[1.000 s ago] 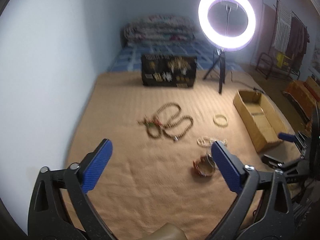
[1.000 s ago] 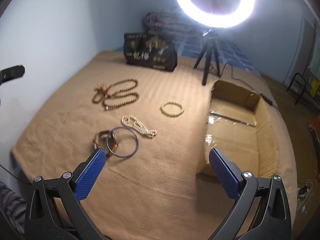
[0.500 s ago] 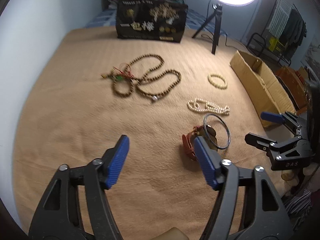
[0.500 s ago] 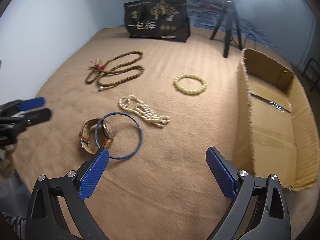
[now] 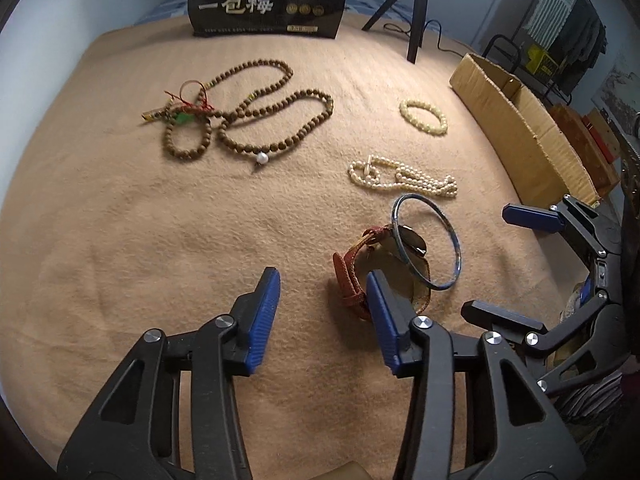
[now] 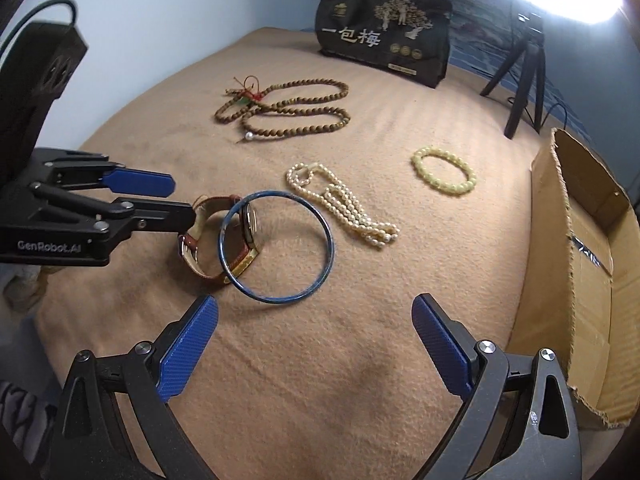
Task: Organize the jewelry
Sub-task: 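Reach the left tool to the red-strap watch and close on it while the right tool approaches the blue bangle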
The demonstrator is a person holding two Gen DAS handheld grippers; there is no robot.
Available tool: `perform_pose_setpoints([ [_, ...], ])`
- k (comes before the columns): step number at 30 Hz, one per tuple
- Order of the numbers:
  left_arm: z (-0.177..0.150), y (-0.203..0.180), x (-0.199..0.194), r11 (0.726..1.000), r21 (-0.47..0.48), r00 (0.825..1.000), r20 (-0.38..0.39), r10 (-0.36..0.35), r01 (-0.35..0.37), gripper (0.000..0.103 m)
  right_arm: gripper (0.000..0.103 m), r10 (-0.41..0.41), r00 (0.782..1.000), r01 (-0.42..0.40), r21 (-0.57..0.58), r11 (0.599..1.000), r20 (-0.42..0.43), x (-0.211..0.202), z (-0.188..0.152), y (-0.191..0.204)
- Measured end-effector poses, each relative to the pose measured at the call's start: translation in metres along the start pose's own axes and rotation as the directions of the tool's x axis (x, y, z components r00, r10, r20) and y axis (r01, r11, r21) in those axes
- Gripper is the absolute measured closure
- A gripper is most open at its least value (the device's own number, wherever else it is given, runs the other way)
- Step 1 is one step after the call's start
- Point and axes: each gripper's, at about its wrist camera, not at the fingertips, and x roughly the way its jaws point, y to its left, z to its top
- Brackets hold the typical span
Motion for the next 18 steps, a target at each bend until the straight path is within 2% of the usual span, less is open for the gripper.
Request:
perform_pose_setpoints([
  [2, 0.001, 0.0, 0.004, 1.0, -0.003, 1.0, -0.012, -0.005, 0.005, 0.057, 0.006, 0.005, 1.0, -0.005, 0.019, 1.0, 0.003, 0.001, 0.001, -0.003],
  [5, 0.003, -0.002, 0.009, 1.0, 0.008, 0.999, -0.032, -0.005, 0.005, 0.065, 0.006, 0.015, 1.0, -0.015, 0.018, 1.0, 0.003, 0.001, 0.002, -0.006],
  [10, 0.007, -0.008, 0.018, 1.0, 0.017, 0.998, -0.065, 0.001, 0.001, 0.084, 0.006, 0.02, 1.0, -0.02, -0.003, 1.0, -0.011, 0.006, -0.001, -0.003],
  [18, 0.009, -0.011, 0.016, 0.998, 0.047, 0.997, -0.064, 0.045, -0.042, 0.093, 0.006, 0.005, 1.0, -0.005, -0.043, 0.999, -0.005, 0.015, 0.003, 0.005],
])
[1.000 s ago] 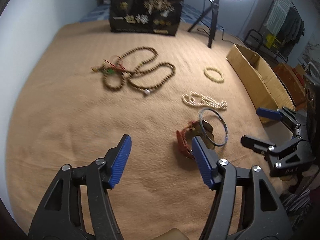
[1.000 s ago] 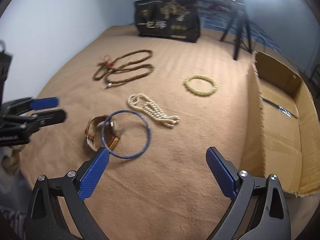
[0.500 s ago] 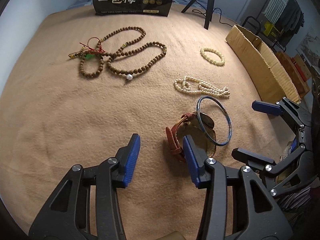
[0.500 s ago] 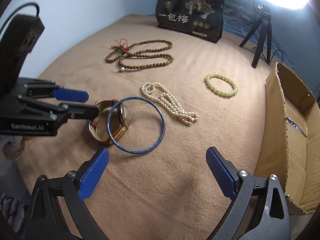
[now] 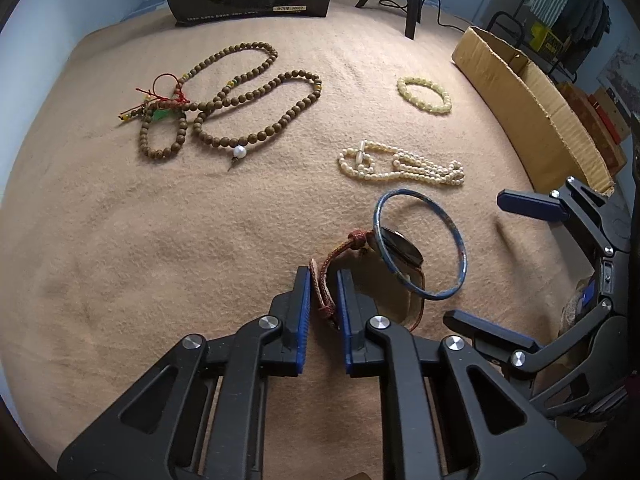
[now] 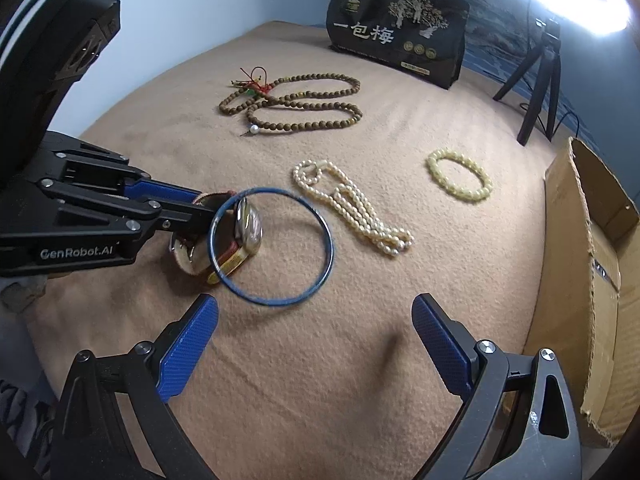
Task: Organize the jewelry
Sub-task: 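Reach the left tool to the red-strap watch and close on it while the right tool approaches the blue bangle, then close the right gripper on the blue bangle rim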
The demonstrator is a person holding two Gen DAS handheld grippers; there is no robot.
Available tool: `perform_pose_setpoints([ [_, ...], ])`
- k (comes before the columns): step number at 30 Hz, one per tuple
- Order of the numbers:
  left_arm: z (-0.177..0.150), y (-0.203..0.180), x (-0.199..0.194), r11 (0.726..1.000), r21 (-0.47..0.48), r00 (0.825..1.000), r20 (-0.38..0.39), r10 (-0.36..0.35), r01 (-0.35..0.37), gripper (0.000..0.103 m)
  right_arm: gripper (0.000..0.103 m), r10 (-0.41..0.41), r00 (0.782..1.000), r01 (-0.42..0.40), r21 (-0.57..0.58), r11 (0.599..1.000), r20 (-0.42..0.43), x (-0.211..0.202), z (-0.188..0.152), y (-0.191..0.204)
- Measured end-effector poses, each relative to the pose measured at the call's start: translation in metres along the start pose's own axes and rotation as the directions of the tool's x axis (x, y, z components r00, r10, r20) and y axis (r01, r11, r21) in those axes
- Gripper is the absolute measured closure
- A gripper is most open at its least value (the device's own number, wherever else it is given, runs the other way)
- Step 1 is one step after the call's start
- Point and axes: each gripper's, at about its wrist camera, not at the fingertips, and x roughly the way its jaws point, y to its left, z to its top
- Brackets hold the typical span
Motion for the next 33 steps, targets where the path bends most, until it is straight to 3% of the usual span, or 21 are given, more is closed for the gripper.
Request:
perform_pose_setpoints([
  [4, 0.001, 0.004, -0.001, 0.999, 0.015, 1.0, -0.009, 0.03, -0.03, 0.095, 0.007, -0.006, 1.0, 0.006, -0.018, 1.0, 0.0, 0.005, 0.003, 0.001],
  [6, 0.001, 0.006, -0.003, 0.998, 0.032, 0.998, -0.009, 0.057, -0.057, 0.095, 0.016, 0.008, 1.0, -0.009, -0.029, 1.0, -0.01, 0.009, 0.005, 0.004],
  [17, -0.006, 0.029, -0.009, 0.994, 0.034, 0.994, -0.02, 0.104, -0.103, 0.095, 0.016, 0.057, 0.998, -0.058, -0.053, 0.997, -0.005, 0.021, 0.018, 0.018],
  [21, -0.004, 0.031, -0.008, 0.994, 0.044, 0.994, -0.026, 0.105, -0.104, 0.096, 0.016, 0.029, 1.0, -0.029, -0.106, 0.994, -0.001, 0.027, 0.025, 0.031],
  [27, -0.005, 0.031, -0.009, 0.994, 0.046, 0.995, -0.019, 0.101, -0.1, 0.096, 0.022, -0.031, 0.994, 0.029, 0.026, 0.999, 0.109, 0.012, 0.044, 0.015],
  [33, -0.008, 0.034, -0.012, 0.991, 0.062, 0.993, -0.019, 0.119, -0.117, 0.096, 0.022, -0.023, 0.995, 0.022, 0.018, 1.0, 0.102, 0.013, 0.056, 0.011],
])
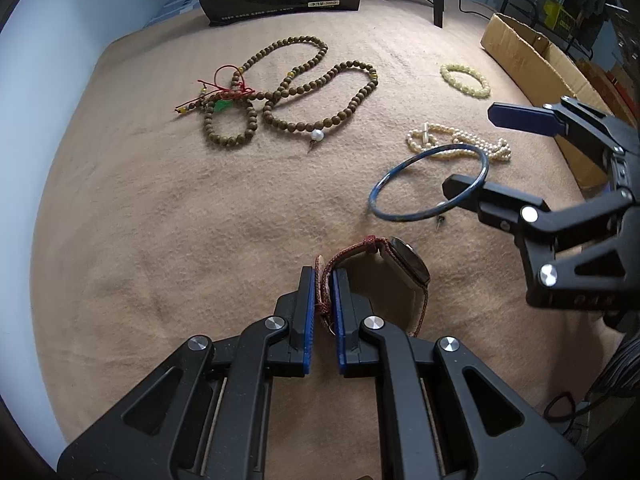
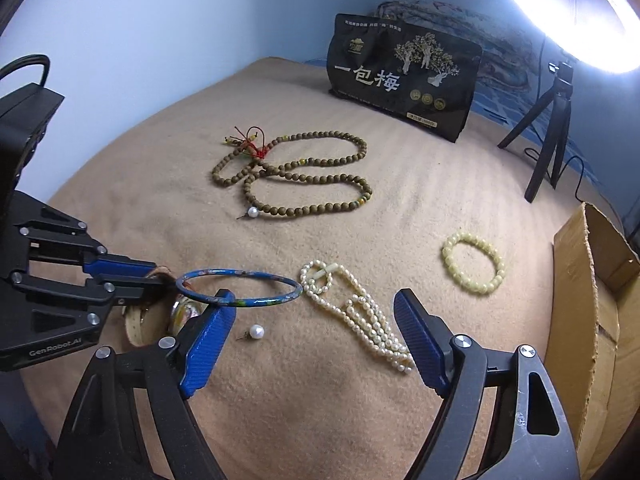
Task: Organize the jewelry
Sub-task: 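Close the right gripper on the blue bangle rim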
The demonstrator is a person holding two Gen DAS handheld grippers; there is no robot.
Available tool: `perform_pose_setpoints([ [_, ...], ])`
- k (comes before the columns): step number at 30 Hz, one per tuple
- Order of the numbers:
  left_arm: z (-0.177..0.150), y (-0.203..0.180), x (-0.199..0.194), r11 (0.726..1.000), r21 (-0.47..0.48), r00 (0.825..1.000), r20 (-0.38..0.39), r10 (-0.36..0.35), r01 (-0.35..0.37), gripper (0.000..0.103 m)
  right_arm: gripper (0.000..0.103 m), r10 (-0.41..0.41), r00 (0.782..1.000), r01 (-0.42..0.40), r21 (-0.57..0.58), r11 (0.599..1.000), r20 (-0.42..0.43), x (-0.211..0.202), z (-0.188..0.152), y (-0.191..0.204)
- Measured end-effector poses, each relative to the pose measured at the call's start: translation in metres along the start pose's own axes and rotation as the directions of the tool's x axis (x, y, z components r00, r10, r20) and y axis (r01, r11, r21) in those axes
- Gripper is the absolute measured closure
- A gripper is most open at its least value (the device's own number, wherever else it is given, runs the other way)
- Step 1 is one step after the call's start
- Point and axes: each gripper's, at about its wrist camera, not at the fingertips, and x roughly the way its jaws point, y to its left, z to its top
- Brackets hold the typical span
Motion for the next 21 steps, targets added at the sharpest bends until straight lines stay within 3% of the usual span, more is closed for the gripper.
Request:
perform_pose_setpoints([
  [8, -0.02, 0.03, -0.01, 0.998, -0.014, 0.998, -0.012, 0.053, -0.054, 0.096, 0.022, 0.084, 0.995, -0.085, -0.007, 0.996, -0.054, 0.004, -0.01, 0.009],
  [14, -0.031, 0.048, -0.017, 0.997, -0.049, 0.999, -0.016, 0.05, -0.051, 0.096, 0.022, 0.154, 0.984, -0.156, -0.012, 0.988, -0.092, 0.006, -0.017, 0.018],
  [21, -0.037, 0.055, -0.019, 0.996, -0.081, 0.999, -0.013, 0.037, -0.038, 0.096, 0.021, 0.151, 0.982, -0.152, 0.001, 0.988, -0.118, 0.018, -0.014, 0.023],
])
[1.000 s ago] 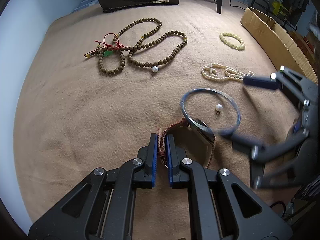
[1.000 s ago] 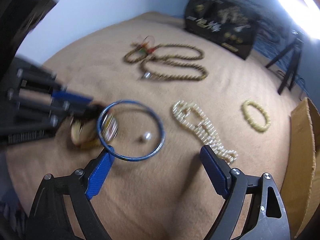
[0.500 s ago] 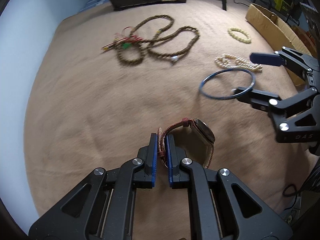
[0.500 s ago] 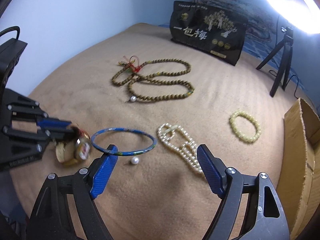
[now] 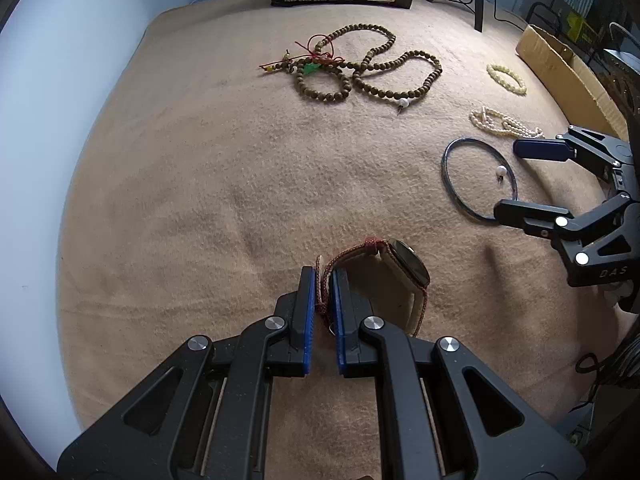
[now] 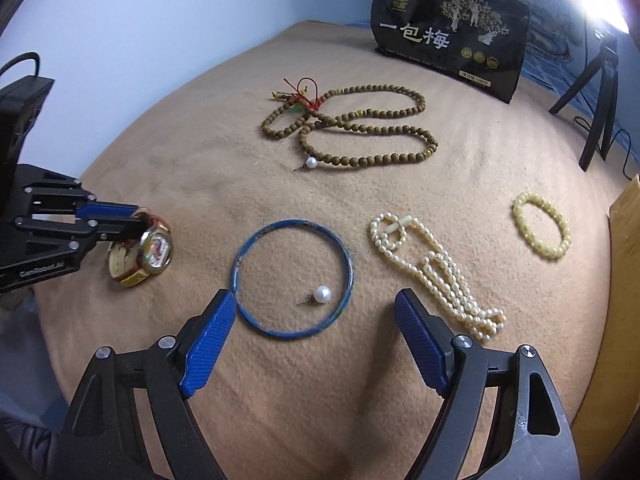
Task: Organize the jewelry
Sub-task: 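Close the right gripper on the blue bangle rim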
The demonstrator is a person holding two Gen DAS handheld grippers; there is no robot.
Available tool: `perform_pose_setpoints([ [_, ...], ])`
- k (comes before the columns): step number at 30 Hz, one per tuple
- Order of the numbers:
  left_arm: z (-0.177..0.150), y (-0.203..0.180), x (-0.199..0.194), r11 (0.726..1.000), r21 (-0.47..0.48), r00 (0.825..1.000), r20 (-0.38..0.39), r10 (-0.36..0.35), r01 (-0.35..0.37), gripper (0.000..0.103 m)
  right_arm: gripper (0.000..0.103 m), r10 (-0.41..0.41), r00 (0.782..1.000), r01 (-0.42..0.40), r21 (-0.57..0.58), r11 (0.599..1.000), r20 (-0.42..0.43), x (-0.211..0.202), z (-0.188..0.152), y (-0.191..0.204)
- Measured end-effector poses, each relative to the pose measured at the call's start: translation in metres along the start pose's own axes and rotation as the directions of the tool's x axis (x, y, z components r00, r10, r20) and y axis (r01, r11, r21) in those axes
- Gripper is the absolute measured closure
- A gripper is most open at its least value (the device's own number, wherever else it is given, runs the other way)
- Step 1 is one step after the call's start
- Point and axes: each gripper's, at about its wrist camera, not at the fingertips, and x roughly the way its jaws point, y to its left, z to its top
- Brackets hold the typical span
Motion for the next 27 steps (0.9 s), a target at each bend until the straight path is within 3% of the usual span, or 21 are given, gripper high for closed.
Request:
perform_pose_setpoints([
  [7, 0.0, 0.003, 0.003, 1.0, -0.017, 1.0, 0.0, -0.015, 0.015, 0.096, 0.021, 0.003, 1.0, -0.004, -0.06, 0.998, -0.029, 0.01, 0.011, 0.011],
  [14, -0.001, 0.005, 0.003, 0.999, -0.027, 1.0, 0.008, -0.021, 0.022, 0.096, 0.021, -0.088, 0.995, 0.081, -0.162, 0.984, -0.039, 0.022, 0.019, 0.031],
  [16, -0.002, 0.005, 0.001, 0.999, -0.03, 1.0, 0.012, -0.02, 0.021, 0.096, 0.022, -0.095, 0.995, 0.088, -0.158, 0.984, -0.04, 0.022, 0.021, 0.031],
  [18, -0.002, 0.004, 0.0, 0.999, -0.035, 1.0, 0.018, -0.019, 0.02, 0.096, 0.032, -0.098, 0.994, 0.091, -0.154, 0.984, -0.039, 0.022, 0.022, 0.03],
  [27, -0.005, 0.004, -0.012, 0.998, -0.063, 0.998, 0.061, -0.014, 0.018, 0.096, 0.032, -0.124, 0.992, 0.123, -0.143, 0.982, 0.007, 0.004, 0.021, 0.027],
])
